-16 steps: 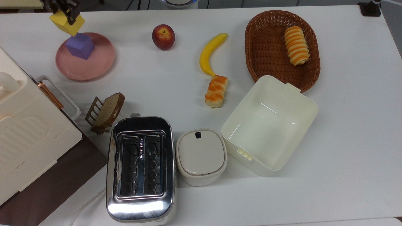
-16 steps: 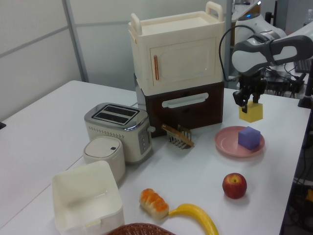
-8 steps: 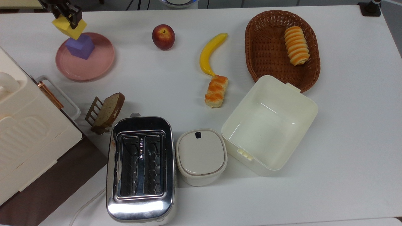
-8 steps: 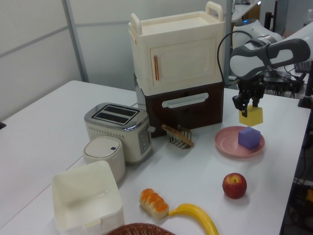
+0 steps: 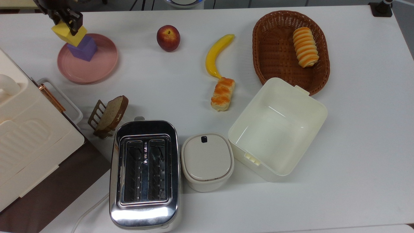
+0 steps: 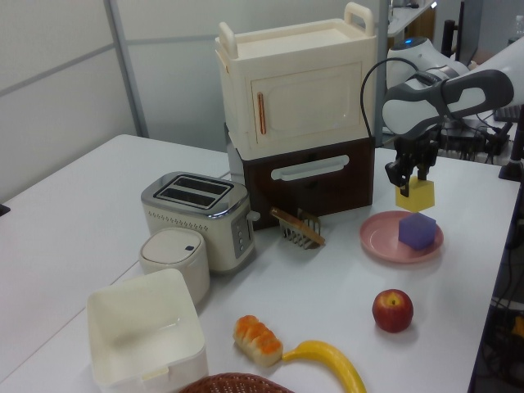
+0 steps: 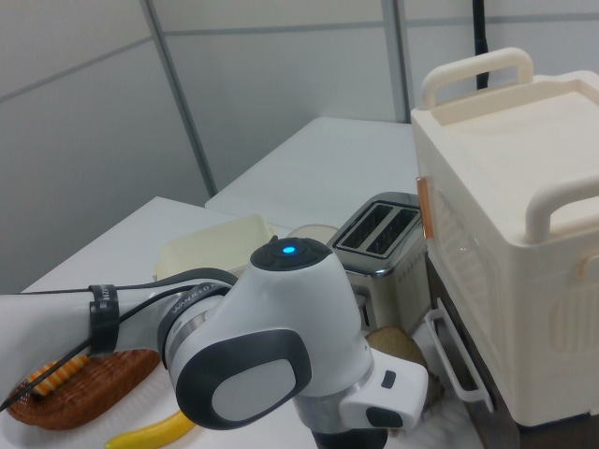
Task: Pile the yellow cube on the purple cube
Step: 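Lower the yellow cube onto the top of the purple cube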
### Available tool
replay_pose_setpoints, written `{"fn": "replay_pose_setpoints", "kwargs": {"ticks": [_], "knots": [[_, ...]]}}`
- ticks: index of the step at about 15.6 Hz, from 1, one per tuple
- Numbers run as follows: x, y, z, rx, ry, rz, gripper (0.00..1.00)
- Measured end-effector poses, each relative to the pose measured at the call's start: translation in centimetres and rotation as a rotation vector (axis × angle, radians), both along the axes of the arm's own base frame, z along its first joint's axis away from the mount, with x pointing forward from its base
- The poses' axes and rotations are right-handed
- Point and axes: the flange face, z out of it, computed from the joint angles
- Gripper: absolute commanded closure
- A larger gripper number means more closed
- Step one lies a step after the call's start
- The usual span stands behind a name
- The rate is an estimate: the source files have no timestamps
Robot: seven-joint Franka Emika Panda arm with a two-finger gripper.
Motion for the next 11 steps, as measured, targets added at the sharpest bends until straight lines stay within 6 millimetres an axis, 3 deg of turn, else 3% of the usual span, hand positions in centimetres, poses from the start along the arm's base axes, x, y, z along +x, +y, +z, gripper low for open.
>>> {"fn": "replay_pose_setpoints", "kwargs": {"ticks": [11], "knots": [[0.2,0.49,-0.14,-0.005,0.002,-0.007,0.89]]}}
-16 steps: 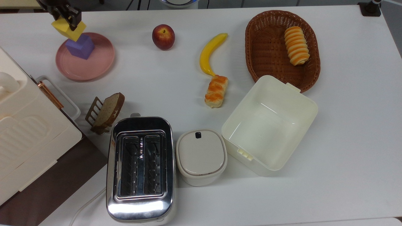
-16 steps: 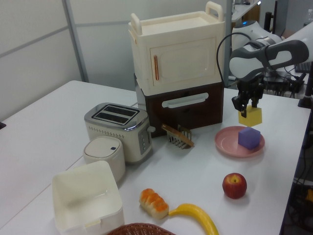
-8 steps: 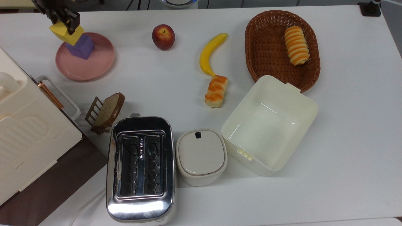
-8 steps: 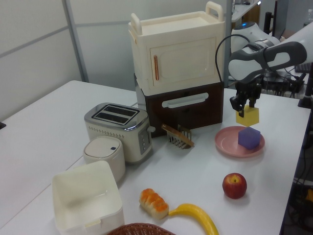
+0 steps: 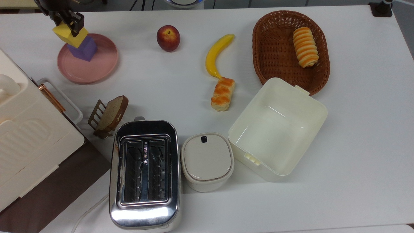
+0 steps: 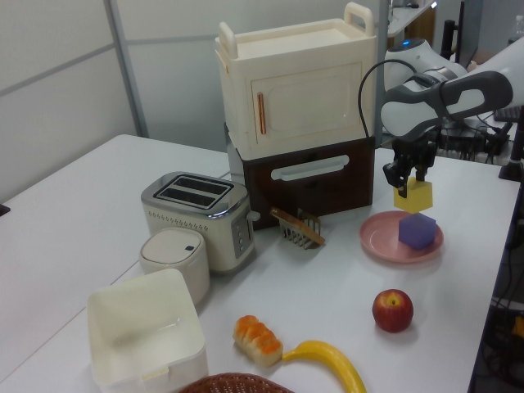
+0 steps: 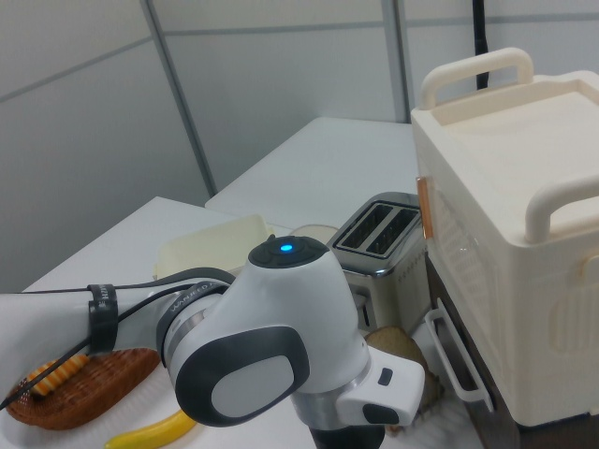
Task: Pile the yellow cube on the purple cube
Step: 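Lower the yellow cube onto the top of the purple cube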
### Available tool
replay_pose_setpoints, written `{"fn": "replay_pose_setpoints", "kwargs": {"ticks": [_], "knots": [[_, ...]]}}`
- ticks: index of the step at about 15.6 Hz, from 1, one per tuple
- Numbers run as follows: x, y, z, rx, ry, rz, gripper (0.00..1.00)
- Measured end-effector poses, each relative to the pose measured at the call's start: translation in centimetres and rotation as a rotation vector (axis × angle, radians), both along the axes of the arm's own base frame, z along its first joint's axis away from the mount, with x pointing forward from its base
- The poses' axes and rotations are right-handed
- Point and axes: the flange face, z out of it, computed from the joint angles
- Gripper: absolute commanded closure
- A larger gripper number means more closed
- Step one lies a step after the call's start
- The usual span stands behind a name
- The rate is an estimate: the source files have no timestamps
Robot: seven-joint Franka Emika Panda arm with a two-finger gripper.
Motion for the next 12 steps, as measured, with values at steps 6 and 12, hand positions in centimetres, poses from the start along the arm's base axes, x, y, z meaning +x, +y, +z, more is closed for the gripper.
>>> {"fn": "replay_pose_setpoints", "kwargs": {"ticks": [6,12], "knots": [[-0.1,0.0,-0.1,0.002,0.006,0.0,0.89],[0.0,1.0,-1.2,0.013,0.024,0.016,0.89]]}}
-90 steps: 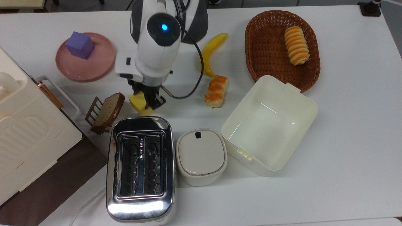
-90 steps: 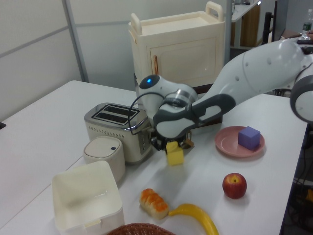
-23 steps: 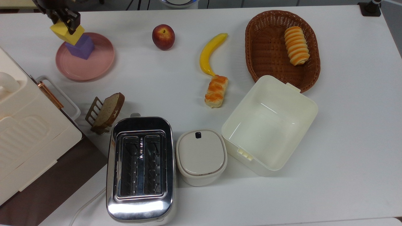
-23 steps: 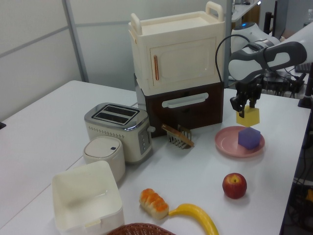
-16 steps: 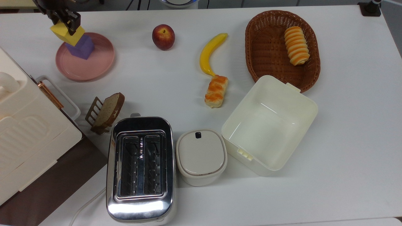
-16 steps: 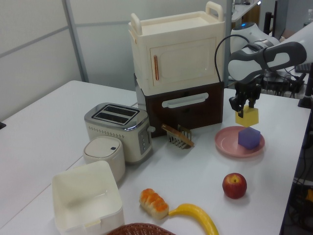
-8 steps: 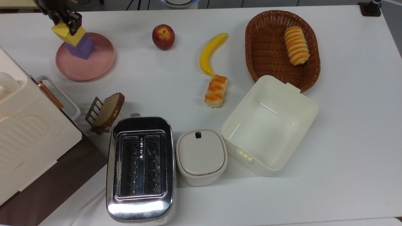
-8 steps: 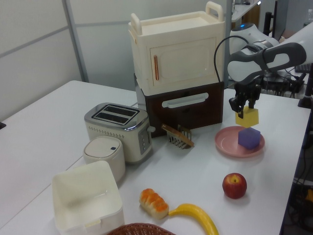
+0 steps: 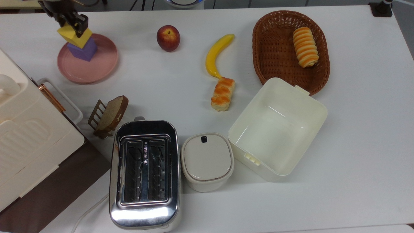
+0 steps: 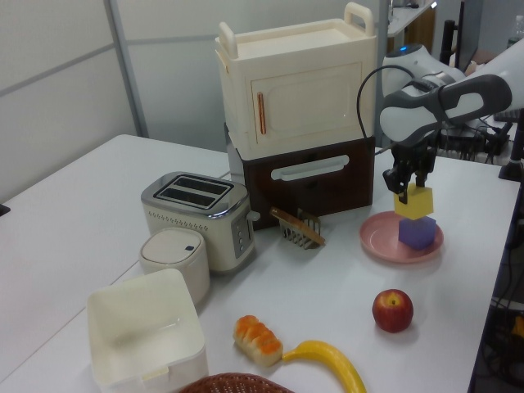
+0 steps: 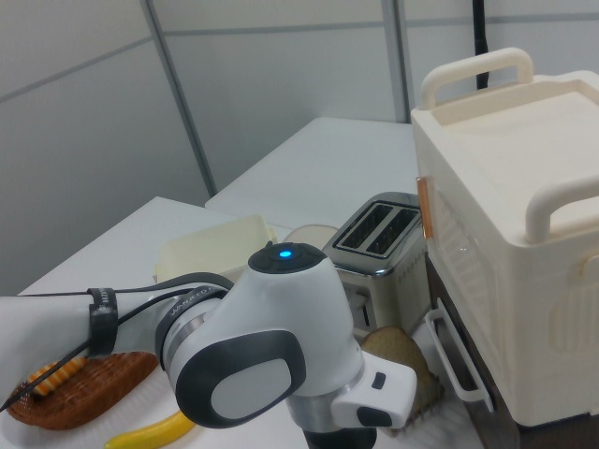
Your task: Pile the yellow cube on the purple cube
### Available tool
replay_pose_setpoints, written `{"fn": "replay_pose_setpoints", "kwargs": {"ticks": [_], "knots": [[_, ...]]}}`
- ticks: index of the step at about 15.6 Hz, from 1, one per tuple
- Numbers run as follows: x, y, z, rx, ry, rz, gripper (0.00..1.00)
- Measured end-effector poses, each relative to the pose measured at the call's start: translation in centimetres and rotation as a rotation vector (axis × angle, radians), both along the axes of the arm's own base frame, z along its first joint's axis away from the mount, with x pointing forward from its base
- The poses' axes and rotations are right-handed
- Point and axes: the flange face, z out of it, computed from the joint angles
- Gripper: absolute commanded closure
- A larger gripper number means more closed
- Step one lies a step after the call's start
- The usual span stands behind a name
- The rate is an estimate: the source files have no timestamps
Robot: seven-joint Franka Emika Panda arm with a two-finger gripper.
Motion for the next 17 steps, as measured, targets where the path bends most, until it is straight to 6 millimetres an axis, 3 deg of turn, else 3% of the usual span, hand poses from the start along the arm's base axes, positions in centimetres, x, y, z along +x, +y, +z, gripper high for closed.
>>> {"fn": "replay_pose_setpoints", "kwargs": {"ticks": [6,17], "knots": [[0.0,1.1,-1.4,-0.014,0.004,0.016,0.89],[-0.9,-0.5,-1.5,-0.05,0.027,0.011,0.9]]}}
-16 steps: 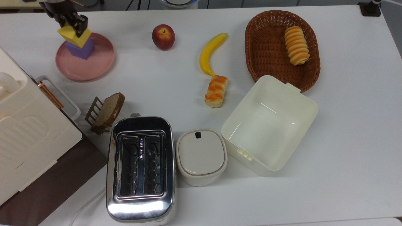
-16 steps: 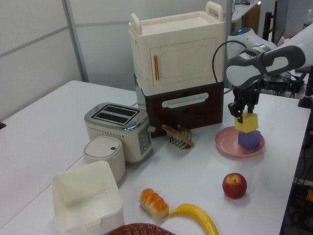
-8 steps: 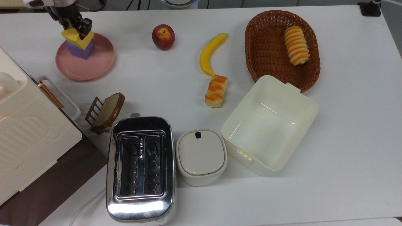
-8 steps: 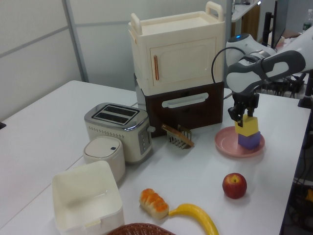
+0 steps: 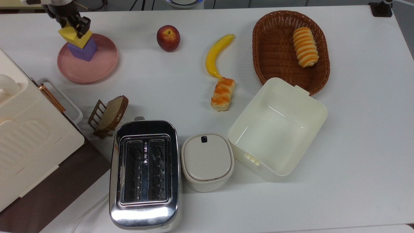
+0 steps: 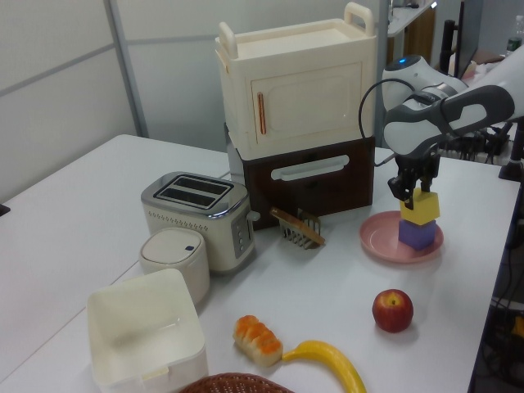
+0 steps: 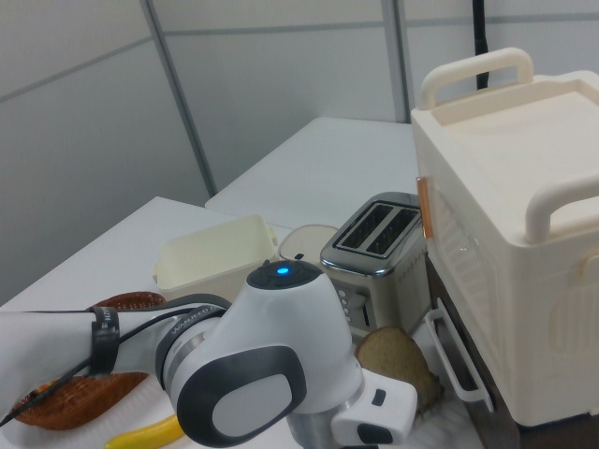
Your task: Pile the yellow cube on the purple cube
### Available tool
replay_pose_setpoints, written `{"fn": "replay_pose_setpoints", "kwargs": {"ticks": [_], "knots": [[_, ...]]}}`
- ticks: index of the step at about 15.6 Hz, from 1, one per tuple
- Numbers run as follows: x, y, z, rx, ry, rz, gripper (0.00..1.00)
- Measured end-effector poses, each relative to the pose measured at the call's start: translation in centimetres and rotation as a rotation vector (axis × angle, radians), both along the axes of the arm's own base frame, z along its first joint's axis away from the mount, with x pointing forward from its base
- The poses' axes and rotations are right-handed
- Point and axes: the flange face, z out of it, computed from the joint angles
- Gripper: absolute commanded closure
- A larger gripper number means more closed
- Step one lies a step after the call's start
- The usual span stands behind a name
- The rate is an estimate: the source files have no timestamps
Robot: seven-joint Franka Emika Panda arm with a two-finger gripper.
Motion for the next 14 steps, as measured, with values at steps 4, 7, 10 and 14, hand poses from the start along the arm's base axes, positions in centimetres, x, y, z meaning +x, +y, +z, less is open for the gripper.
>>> {"fn": "replay_pose_setpoints", "kwargs": {"ticks": [4,7,10,14], "knots": [[-0.15,-0.43,-0.57,0.0,0.01,-0.004,0.89],[-0.03,-0.47,-0.67,-0.003,0.005,-0.002,0.9],[-0.03,-0.47,-0.67,-0.003,0.005,-0.001,0.9],[-0.02,-0.47,-0.66,-0.003,0.005,-0.001,0.9]]}}
